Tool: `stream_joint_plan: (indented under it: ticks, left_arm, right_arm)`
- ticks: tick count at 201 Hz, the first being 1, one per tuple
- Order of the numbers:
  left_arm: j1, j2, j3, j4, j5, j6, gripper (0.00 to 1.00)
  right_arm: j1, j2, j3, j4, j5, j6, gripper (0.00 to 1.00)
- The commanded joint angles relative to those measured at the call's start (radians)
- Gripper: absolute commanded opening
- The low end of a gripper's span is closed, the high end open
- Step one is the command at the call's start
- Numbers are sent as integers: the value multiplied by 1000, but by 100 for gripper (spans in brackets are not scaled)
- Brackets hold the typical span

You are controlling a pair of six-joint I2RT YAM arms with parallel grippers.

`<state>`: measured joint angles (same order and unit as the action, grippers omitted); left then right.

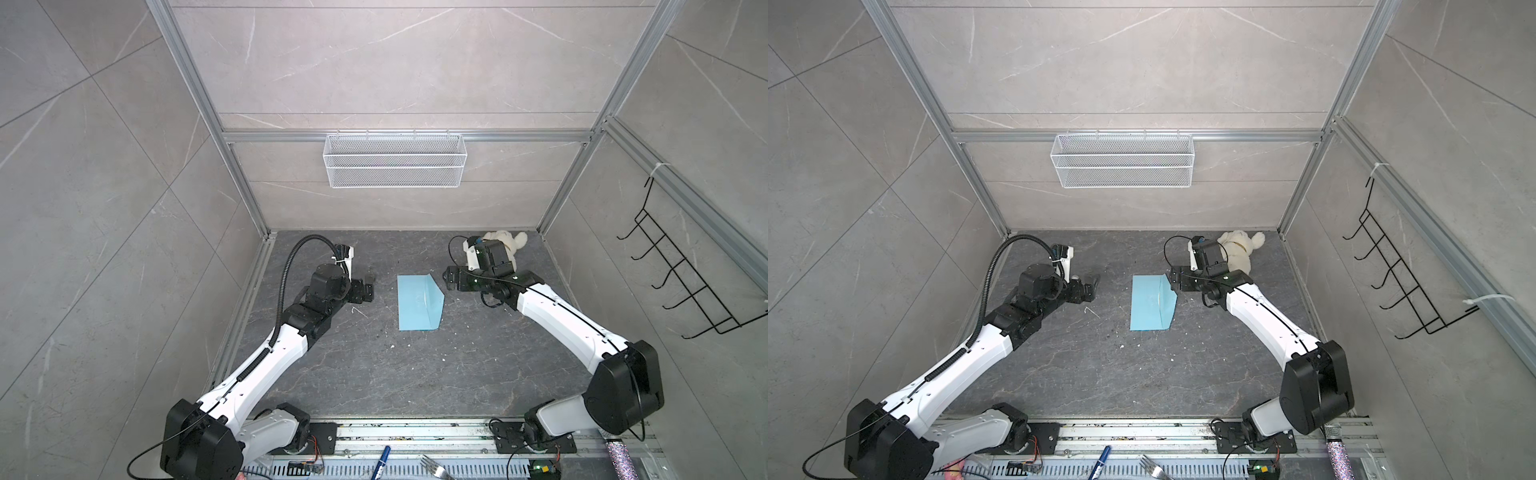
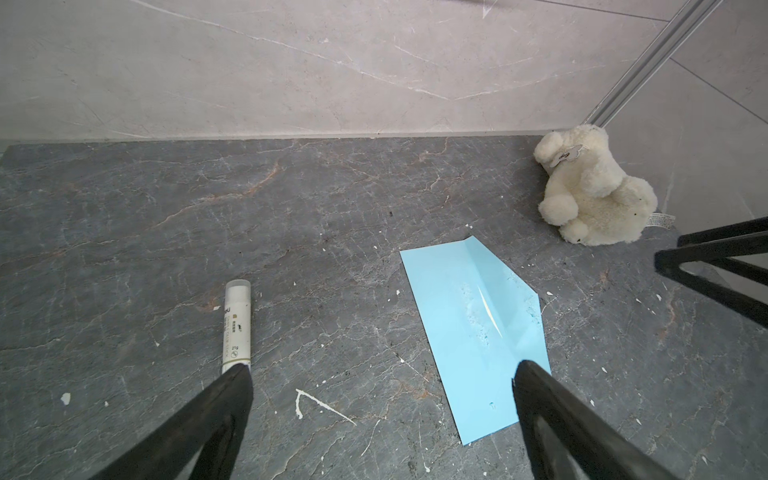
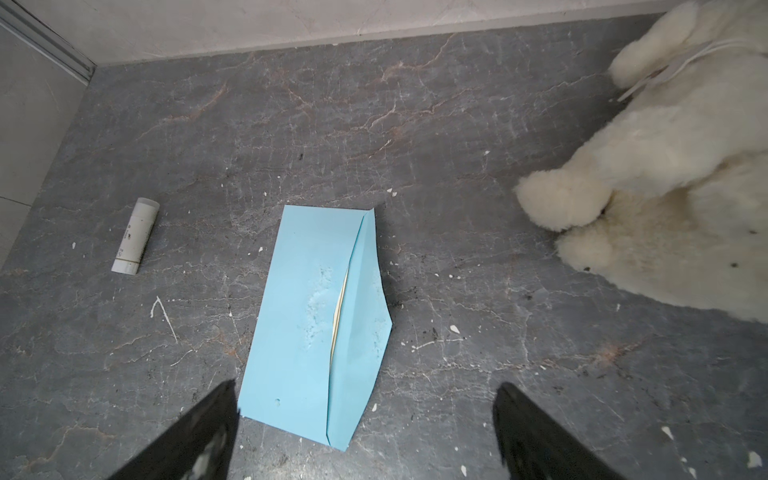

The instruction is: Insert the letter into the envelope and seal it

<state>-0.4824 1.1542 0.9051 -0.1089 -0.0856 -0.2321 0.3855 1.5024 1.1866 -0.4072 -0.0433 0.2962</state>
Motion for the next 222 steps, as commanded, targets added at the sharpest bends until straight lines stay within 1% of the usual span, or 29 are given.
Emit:
stream_joint_plan:
  ticks: [1,21,43,72,112,172,215,222]
  left_arm:
    - [2,4,50,14,36,-8,99]
    - [2,8,43,17,46,-9,99]
    - [2,13,37,23,61,-19,99]
    - [2,13,41,9,78,-22,99]
    - [2,-13,15,5,83,-27,100]
    - [2,-27,-2,-1,91,-32,100]
    - [2,-51,-14,-11,90,-32,100]
    - [2,-58,-19,-11,90,-33,100]
  right_arm:
    - [-6,76,43,-8,-56,18,96]
    - [-10,161,105,-25,-83,28,96]
    - [-10,254,169,-38,-108,38,92]
    - [-9,376,259,-57,-133,42,81]
    - [-9,522,372,-97,-130,49,68]
    - [-9,650,474,-144,-127,58,57]
    - [-10,702,501,-163,-124,60,49]
    - [-10,707,501,-166,-126,62,46]
